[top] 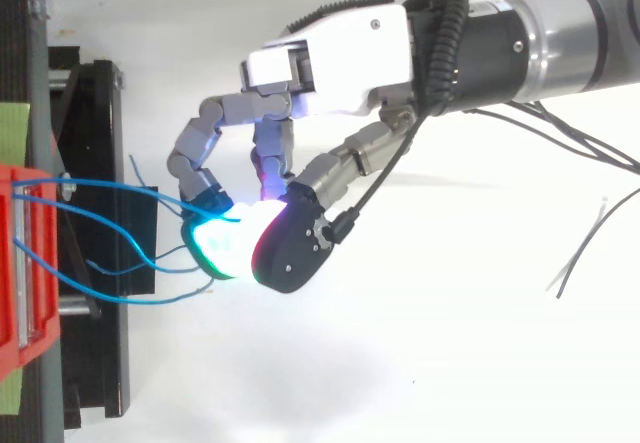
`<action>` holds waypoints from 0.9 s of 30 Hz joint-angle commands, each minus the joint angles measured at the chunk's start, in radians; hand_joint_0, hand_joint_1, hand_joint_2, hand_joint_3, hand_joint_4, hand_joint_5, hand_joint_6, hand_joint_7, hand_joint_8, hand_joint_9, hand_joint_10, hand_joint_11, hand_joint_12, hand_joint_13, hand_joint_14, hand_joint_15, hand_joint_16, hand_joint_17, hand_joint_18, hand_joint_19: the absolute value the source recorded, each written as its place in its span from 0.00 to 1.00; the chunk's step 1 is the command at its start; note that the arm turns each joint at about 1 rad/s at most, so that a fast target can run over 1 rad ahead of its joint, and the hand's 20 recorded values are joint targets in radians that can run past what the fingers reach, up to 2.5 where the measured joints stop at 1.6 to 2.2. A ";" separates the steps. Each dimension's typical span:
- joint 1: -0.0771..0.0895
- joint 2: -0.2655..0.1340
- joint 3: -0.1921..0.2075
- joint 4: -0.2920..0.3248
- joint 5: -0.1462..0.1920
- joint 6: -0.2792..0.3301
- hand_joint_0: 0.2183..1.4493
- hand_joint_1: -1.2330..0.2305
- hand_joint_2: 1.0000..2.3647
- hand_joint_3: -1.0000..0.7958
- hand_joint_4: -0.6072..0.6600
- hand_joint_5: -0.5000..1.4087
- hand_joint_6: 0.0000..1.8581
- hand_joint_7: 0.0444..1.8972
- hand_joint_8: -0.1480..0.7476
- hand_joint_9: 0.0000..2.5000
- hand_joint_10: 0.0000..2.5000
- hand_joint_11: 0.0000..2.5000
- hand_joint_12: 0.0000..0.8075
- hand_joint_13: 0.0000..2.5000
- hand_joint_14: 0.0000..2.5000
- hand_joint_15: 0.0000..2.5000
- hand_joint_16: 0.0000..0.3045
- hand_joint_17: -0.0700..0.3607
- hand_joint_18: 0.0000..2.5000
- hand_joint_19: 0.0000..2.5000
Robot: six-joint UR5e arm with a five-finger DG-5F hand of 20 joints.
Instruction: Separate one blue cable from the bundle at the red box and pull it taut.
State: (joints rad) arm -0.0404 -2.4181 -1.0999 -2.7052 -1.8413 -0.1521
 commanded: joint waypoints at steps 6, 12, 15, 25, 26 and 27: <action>0.007 0.056 0.000 -0.156 0.051 -0.124 0.22 0.49 0.00 0.28 0.63 0.18 0.48 0.57 0.61 0.57 0.00 0.75 0.59 0.60 0.01 0.56 0.24 0.54 0.47 0.33; 0.016 0.059 0.000 -0.180 0.114 -0.142 0.22 0.49 0.00 0.28 0.64 0.17 0.48 0.55 0.61 0.51 0.17 0.73 0.59 0.61 0.00 0.62 0.24 0.54 0.47 0.34; 0.022 0.057 0.000 -0.169 0.142 -0.136 0.23 0.48 0.00 0.28 0.64 0.17 0.48 0.55 0.60 0.50 0.21 0.73 0.57 0.62 0.00 0.64 0.24 0.54 0.47 0.35; 0.033 0.057 -0.002 -0.134 0.271 -0.041 0.26 0.48 0.00 0.28 0.63 0.17 0.48 0.55 0.58 0.48 0.26 0.71 0.54 0.61 0.00 0.66 0.22 0.51 0.46 0.36; 0.033 0.057 -0.002 -0.134 0.269 -0.041 0.27 0.48 0.00 0.28 0.63 0.17 0.48 0.55 0.58 0.48 0.26 0.70 0.54 0.61 0.00 0.65 0.22 0.51 0.46 0.36; 0.034 0.059 -0.002 -0.134 0.269 -0.041 0.27 0.48 0.00 0.28 0.63 0.17 0.48 0.55 0.58 0.48 0.26 0.71 0.54 0.62 0.00 0.65 0.22 0.51 0.46 0.36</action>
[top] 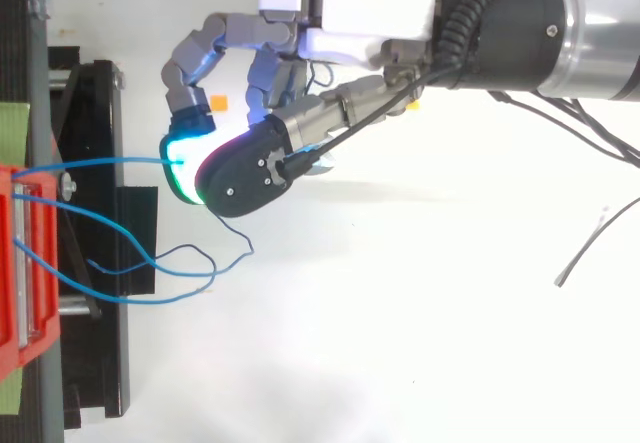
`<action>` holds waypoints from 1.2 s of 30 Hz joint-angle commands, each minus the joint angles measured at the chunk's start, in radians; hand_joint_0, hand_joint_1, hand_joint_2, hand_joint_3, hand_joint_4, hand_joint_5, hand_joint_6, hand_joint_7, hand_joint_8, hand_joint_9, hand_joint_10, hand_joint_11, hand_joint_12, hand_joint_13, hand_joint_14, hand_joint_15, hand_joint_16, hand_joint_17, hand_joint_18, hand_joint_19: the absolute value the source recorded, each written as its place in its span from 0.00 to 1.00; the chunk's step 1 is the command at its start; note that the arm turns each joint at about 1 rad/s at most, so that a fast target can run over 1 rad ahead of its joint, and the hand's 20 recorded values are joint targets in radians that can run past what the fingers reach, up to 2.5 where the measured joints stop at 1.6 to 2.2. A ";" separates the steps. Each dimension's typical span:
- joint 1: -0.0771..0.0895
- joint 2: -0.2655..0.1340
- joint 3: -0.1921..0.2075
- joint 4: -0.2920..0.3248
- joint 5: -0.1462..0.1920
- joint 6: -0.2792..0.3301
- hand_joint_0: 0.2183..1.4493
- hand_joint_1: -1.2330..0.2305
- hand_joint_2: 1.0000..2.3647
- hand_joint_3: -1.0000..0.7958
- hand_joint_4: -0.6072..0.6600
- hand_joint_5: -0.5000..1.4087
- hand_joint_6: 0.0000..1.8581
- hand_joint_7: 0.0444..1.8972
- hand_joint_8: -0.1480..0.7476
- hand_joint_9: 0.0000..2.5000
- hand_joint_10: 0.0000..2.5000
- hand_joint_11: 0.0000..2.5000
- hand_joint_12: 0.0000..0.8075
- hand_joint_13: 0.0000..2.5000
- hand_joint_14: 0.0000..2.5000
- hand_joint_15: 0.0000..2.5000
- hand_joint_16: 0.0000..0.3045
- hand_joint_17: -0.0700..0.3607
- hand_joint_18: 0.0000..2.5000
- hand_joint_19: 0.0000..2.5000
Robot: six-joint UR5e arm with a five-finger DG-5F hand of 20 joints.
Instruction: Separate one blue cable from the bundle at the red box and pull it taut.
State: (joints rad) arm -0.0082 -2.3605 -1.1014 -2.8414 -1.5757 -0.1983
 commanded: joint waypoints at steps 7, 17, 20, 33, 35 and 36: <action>0.007 0.001 0.000 0.004 0.003 0.005 0.27 0.48 0.00 0.28 0.63 0.17 0.48 0.56 0.58 0.48 0.29 0.71 0.53 0.62 0.00 0.66 0.22 0.51 0.46 0.36; 0.016 0.001 0.000 0.004 0.003 0.005 0.34 0.37 0.01 0.32 0.61 0.17 0.48 0.57 0.56 0.46 0.40 0.70 0.50 0.62 0.01 0.68 0.21 0.50 0.46 0.37; 0.017 0.001 0.000 0.004 0.003 0.005 0.34 0.35 0.01 0.37 0.60 0.17 0.48 0.57 0.56 0.45 0.41 0.70 0.51 0.62 0.01 0.68 0.21 0.50 0.46 0.37; 0.017 0.001 0.002 0.000 0.003 0.011 0.28 0.60 0.00 0.28 0.61 0.17 0.48 0.56 0.57 0.45 0.40 0.69 0.53 0.61 0.04 0.66 0.22 0.51 0.45 0.38; 0.017 0.001 0.003 0.002 0.003 0.011 0.32 0.59 0.00 0.28 0.60 0.17 0.48 0.57 0.56 0.46 0.38 0.70 0.50 0.61 0.03 0.67 0.21 0.50 0.45 0.38; 0.017 0.001 0.003 0.002 0.003 0.011 0.33 0.56 0.00 0.31 0.60 0.17 0.48 0.57 0.56 0.46 0.38 0.70 0.50 0.61 0.03 0.68 0.21 0.50 0.45 0.39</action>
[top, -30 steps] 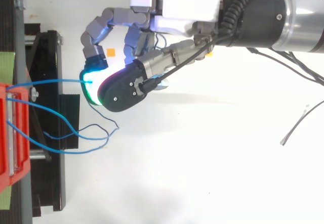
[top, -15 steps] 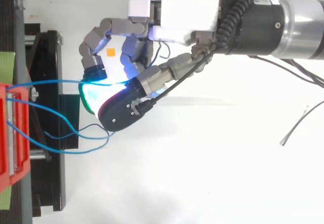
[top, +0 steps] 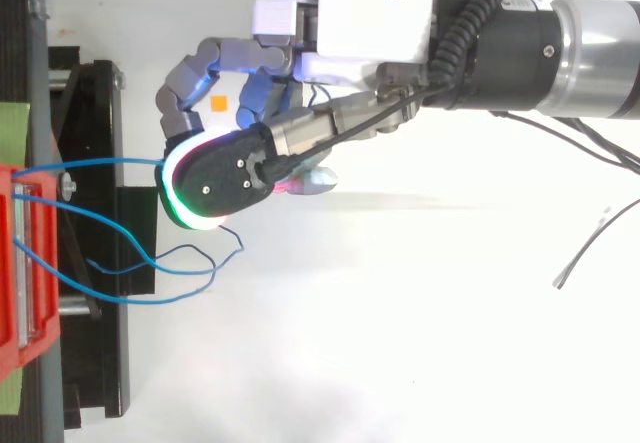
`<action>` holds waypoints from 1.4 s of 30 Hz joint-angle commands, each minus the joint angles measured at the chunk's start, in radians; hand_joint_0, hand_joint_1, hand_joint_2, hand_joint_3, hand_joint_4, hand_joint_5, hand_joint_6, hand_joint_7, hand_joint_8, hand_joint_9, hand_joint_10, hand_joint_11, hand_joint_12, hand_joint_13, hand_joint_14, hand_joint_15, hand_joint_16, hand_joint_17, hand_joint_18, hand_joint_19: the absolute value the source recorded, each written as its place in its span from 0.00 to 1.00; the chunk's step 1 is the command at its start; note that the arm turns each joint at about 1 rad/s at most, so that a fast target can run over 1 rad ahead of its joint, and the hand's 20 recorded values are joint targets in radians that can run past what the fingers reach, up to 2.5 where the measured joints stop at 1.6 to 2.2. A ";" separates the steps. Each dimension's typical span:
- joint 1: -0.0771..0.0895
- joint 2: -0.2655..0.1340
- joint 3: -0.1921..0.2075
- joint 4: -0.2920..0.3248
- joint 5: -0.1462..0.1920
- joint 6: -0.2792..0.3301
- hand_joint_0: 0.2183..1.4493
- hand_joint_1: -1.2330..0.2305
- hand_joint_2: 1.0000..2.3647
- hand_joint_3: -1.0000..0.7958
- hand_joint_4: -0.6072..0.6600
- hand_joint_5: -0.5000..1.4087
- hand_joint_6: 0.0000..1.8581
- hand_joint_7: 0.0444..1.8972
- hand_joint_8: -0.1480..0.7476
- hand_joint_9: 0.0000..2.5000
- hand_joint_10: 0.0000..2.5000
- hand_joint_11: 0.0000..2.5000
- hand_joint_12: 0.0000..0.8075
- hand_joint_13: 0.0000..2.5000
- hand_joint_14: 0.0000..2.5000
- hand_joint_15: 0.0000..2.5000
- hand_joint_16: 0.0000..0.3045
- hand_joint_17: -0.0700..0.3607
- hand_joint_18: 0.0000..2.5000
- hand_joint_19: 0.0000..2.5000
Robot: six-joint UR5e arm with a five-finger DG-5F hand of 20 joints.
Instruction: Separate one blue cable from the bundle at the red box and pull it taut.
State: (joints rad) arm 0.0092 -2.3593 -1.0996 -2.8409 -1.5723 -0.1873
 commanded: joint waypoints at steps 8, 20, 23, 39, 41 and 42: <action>0.000 0.000 0.006 0.000 0.000 0.000 0.32 0.41 0.01 0.42 0.61 0.17 0.48 0.57 0.56 0.44 0.36 0.70 0.51 0.61 0.02 0.67 0.22 0.51 0.44 0.38; 0.000 0.000 0.006 0.001 0.003 0.000 0.29 0.42 0.00 0.28 0.63 0.16 0.49 0.54 0.56 0.43 0.38 0.68 0.51 0.60 0.02 0.67 0.22 0.51 0.44 0.38; 0.000 0.000 0.006 0.000 0.002 0.000 0.26 0.55 0.00 0.28 0.63 0.17 0.49 0.53 0.58 0.44 0.37 0.68 0.53 0.61 0.02 0.66 0.23 0.52 0.44 0.38; -0.011 0.000 0.006 0.001 0.107 0.000 0.31 0.55 0.00 0.28 0.65 0.16 0.48 0.55 0.56 0.46 0.28 0.71 0.50 0.61 0.00 0.67 0.22 0.52 0.44 0.38; -0.011 0.000 0.004 0.001 0.114 0.000 0.30 0.54 0.00 0.28 0.65 0.16 0.48 0.55 0.57 0.46 0.28 0.71 0.51 0.61 0.00 0.67 0.22 0.52 0.44 0.38; -0.011 0.000 0.004 0.001 0.114 0.000 0.29 0.54 0.00 0.28 0.65 0.16 0.48 0.54 0.57 0.46 0.28 0.70 0.51 0.61 0.00 0.67 0.22 0.52 0.44 0.38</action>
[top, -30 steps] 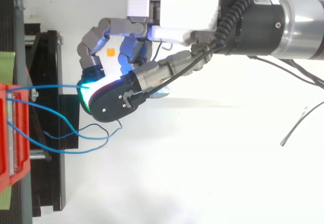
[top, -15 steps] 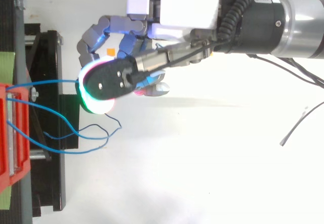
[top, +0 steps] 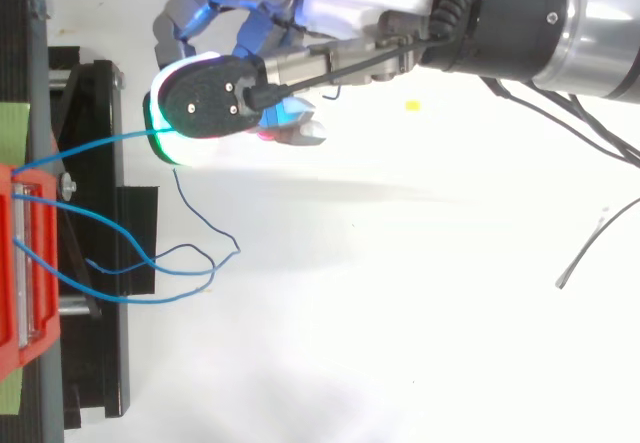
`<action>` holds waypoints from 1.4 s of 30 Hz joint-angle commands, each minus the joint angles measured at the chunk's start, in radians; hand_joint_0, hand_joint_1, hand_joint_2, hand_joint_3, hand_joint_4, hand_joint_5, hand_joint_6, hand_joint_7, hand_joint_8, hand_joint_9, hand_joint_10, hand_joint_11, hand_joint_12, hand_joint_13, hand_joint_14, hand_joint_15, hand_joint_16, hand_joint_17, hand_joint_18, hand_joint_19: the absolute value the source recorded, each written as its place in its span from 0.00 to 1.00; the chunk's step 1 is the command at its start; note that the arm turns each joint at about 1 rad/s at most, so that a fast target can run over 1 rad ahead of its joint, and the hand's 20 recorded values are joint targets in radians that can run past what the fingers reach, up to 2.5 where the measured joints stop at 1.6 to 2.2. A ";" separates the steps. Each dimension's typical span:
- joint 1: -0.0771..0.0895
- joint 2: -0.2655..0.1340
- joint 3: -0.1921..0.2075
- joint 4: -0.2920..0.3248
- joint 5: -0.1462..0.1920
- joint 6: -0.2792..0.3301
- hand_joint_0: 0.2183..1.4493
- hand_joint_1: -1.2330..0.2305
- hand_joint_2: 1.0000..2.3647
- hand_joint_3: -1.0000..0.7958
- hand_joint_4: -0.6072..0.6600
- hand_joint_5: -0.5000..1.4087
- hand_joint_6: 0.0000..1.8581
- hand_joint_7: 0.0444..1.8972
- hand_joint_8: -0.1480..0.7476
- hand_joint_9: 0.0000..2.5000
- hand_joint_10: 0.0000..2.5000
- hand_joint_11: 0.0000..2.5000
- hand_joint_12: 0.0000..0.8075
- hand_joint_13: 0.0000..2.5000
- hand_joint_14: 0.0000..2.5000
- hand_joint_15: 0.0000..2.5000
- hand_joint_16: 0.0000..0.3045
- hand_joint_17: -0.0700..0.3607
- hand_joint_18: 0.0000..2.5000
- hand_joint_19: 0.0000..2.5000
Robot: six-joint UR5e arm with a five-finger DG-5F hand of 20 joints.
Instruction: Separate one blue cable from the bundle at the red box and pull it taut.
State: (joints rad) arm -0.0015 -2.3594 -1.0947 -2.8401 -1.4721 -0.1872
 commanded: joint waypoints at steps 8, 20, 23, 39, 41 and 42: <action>0.003 0.000 -0.001 0.001 0.053 0.018 0.28 0.54 0.00 0.28 0.65 0.16 0.48 0.54 0.58 0.46 0.29 0.70 0.53 0.61 0.00 0.67 0.23 0.52 0.44 0.38; 0.018 0.000 0.001 0.002 0.062 0.018 0.25 0.51 0.00 0.28 0.66 0.16 0.48 0.53 0.58 0.46 0.32 0.69 0.53 0.62 0.00 0.67 0.23 0.53 0.45 0.38; 0.021 0.000 0.001 0.002 0.061 0.020 0.24 0.51 0.00 0.28 0.66 0.16 0.48 0.53 0.59 0.46 0.33 0.68 0.53 0.62 0.01 0.67 0.24 0.54 0.46 0.37; 0.034 0.025 0.001 -0.018 0.046 0.023 0.28 0.52 0.00 0.28 0.65 0.17 0.48 0.54 0.57 0.45 0.39 0.68 0.52 0.61 0.01 0.67 0.22 0.52 0.45 0.38; 0.034 0.026 -0.001 -0.019 0.044 0.025 0.30 0.50 0.00 0.28 0.65 0.17 0.48 0.54 0.56 0.45 0.39 0.69 0.51 0.61 0.01 0.68 0.22 0.51 0.44 0.38; 0.034 0.029 0.001 -0.019 0.044 0.023 0.31 0.49 0.00 0.28 0.65 0.17 0.48 0.54 0.56 0.45 0.39 0.68 0.51 0.61 0.01 0.68 0.22 0.51 0.44 0.37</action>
State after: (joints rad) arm 0.0319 -2.3346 -1.0941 -2.8576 -1.4273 -0.1639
